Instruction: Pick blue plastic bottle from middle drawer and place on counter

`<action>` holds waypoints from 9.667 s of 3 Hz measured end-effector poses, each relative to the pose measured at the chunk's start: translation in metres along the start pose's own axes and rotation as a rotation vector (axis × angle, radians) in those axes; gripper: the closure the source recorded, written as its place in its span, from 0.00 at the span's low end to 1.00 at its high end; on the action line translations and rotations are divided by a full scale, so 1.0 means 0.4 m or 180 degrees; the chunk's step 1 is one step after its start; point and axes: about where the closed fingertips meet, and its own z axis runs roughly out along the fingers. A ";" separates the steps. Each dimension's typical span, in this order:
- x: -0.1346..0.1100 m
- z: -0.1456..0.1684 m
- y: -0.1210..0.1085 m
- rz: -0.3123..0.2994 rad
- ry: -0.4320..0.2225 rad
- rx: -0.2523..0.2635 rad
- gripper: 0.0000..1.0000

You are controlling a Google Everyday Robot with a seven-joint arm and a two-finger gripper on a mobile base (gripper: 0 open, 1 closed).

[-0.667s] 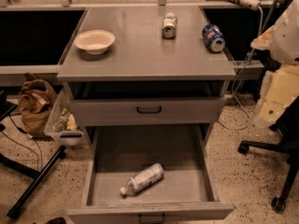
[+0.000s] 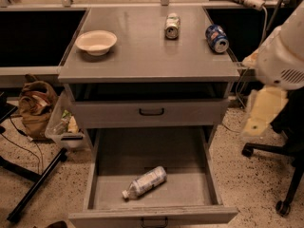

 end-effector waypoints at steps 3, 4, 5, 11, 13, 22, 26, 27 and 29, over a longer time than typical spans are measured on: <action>-0.027 0.326 0.003 0.0375 -0.0176 0.0070 0.00; -0.027 0.326 0.003 0.0375 -0.0176 0.0070 0.00; -0.049 0.398 0.010 0.0276 -0.0286 -0.0044 0.00; -0.227 0.843 0.126 -0.0512 -0.0782 -0.0671 0.00; -0.257 1.040 0.188 -0.0700 -0.1066 -0.0464 0.00; -0.239 1.424 0.256 -0.0389 -0.1203 -0.1123 0.00; -0.230 1.455 0.264 -0.0415 -0.1243 -0.1109 0.64; -0.233 1.406 0.240 -0.0414 -0.1283 -0.1023 0.88; -0.302 1.067 0.082 -0.0446 -0.1274 -0.0827 1.00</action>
Offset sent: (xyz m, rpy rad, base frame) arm 0.0547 0.0420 -0.1893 0.1140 -0.0190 -0.1677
